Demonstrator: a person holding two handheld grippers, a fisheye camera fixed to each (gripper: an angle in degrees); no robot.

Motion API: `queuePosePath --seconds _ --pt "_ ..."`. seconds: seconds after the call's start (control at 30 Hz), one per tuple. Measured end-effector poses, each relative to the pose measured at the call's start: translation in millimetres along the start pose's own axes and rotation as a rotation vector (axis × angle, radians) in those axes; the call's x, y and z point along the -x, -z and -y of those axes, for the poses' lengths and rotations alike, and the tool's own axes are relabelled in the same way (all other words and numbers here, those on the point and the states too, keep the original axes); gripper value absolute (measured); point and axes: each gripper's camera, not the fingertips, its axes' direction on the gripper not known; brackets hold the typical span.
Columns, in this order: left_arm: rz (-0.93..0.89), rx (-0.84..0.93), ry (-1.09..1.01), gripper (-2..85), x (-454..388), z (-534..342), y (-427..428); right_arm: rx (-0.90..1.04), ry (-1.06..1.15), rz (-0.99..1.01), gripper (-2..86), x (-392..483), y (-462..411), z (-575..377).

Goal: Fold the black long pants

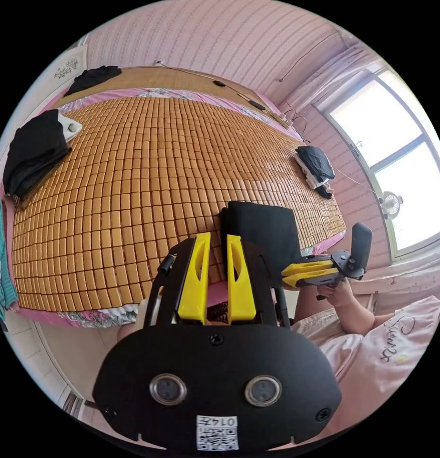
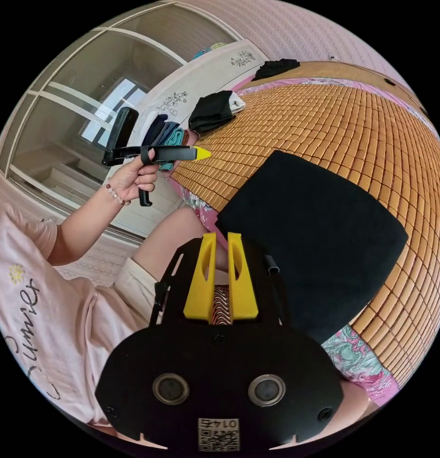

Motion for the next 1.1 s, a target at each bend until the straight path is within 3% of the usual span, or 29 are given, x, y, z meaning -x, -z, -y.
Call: queuePosePath --seconds 0.13,0.27,0.4,0.5,0.63,0.73,0.9,0.97,1.1 --pt "-0.062 -0.008 0.008 7.8 8 -33 -12 -0.027 -0.074 -0.161 4.8 -10 30 -19" --pt "-0.166 -0.009 0.004 11.2 15 -30 -37 -0.178 -0.312 -0.358 12.1 -47 73 -45" --pt "-0.182 0.036 0.005 13.5 27 -20 -59 -0.221 -0.463 -0.287 13.7 -87 76 -54" --pt "-0.295 0.147 0.001 13.5 35 -18 -81 -0.185 -0.519 -0.181 12.4 -111 58 -50" --pt "-0.380 0.097 0.049 9.1 53 -30 -78 -0.207 -0.502 -0.096 5.5 -118 73 -46" --pt "-0.373 0.022 0.064 6.7 60 -44 -64 -0.205 -0.347 -0.108 3.6 -89 96 -13" --pt "-0.357 -0.164 0.184 6.0 79 -82 -32 -0.105 0.182 -0.177 2.4 19 110 99" --pt "-0.355 -0.337 0.264 5.9 95 -105 0 -0.056 0.435 -0.152 2.1 77 98 155" --pt "-0.218 -0.593 0.338 5.8 119 -132 74 -0.047 0.683 -0.077 2.2 140 84 233"
